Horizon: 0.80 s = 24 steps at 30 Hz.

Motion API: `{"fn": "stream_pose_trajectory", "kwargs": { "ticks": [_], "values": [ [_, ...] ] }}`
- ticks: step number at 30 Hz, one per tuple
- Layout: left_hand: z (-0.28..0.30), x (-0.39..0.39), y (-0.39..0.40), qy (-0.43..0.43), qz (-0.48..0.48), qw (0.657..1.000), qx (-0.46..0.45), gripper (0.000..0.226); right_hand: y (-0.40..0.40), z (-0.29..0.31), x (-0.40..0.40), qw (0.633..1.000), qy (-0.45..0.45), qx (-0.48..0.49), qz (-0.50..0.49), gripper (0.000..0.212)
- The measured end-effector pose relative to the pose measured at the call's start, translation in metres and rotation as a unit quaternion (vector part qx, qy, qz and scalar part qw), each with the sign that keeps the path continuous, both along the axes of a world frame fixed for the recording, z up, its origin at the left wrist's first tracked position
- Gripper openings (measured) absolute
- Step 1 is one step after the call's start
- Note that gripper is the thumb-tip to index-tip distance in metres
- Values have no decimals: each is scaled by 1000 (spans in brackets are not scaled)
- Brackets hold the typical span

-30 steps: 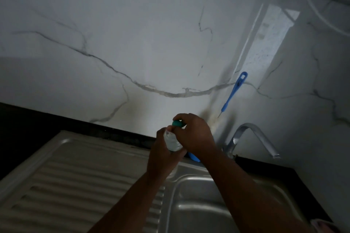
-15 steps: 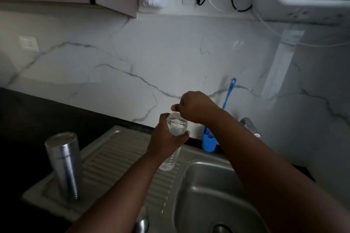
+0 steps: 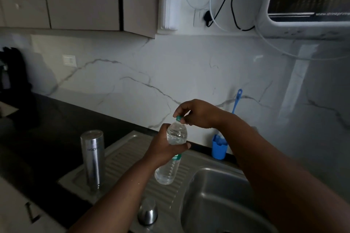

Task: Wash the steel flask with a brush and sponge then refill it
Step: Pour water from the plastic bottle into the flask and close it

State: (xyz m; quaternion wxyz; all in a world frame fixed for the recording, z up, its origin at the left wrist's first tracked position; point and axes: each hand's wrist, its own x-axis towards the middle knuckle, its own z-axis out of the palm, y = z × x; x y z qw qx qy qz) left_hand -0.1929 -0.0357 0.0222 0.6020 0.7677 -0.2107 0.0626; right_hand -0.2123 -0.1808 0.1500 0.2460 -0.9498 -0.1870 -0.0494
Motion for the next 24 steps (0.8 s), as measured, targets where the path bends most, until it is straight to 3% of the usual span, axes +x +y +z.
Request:
{"fn": "stream_pose_trajectory", "kwargs": {
  "ticks": [4,9,13,18,24],
  "values": [
    [-9,16,19,14,-7,1000,18,63,9,-13,21,998,25,52,10,30],
    [-28,52,45,44,-23,998,35,67,36,-28,54,999,32,13,22,30],
    [-38,83,62,79,-27,996,26,67,61,-32,90,999,47,-24,1,29],
    [-53,123,77,84,-29,995,35,66,69,-53,135,995,83,42,-33,34],
    [-74,145,80,75,-65,992,83,61,71,-74,160,991,97,43,-81,33]
  ]
}}
